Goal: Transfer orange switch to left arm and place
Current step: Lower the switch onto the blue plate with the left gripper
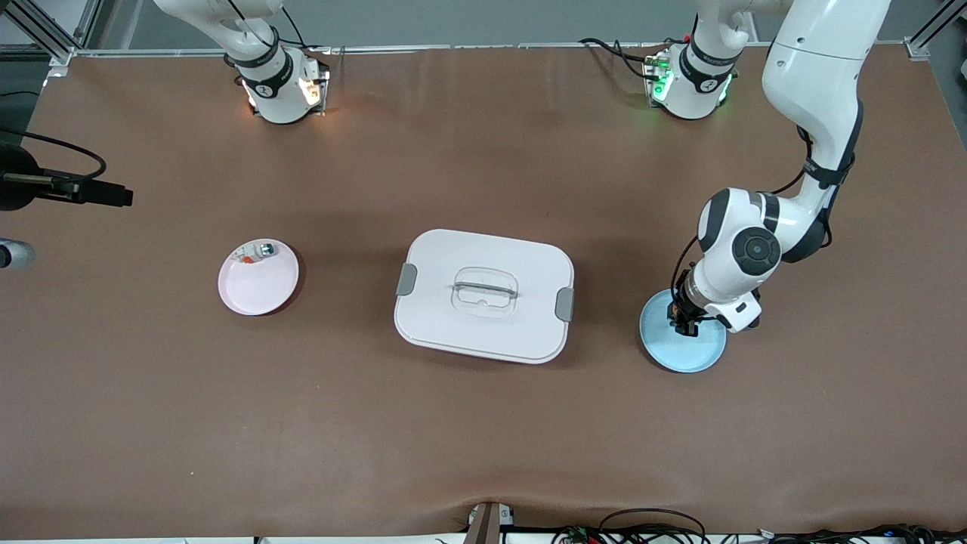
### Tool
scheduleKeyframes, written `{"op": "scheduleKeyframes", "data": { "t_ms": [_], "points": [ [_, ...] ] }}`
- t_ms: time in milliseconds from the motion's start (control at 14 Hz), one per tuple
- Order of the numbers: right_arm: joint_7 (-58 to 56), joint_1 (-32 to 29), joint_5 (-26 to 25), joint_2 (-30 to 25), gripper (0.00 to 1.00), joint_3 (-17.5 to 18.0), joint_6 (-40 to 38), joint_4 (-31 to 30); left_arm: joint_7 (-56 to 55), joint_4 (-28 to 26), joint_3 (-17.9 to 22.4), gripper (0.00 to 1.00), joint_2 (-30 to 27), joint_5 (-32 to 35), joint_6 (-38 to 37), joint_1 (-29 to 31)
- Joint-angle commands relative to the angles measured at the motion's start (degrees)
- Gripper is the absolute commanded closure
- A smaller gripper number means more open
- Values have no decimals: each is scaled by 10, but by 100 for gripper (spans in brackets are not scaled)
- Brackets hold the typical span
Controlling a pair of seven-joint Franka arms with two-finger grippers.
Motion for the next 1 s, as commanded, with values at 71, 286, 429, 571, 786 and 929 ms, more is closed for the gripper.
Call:
{"op": "scheduleKeyframes", "data": {
  "t_ms": [71,286,429,571,786,929],
  "points": [
    [-7,-1,3,-15,0,-2,4,-7,-16,9,1,82,19,19,31,0],
    [-11,-10,9,-29,0,-3,21,-12,-16,9,1,81,29,24,43,1],
    [-36,-12,8,-39,0,-3,28,-29,-17,9,1,80,33,30,44,1],
    [-54,-22,8,-54,0,-3,36,-40,-25,9,1,80,38,33,54,1],
    [-61,-22,7,-85,0,-3,71,-87,-27,9,1,79,40,33,55,1],
    [-61,-19,6,-145,0,-4,134,-178,-27,9,1,78,40,33,55,1]
  ]
}}
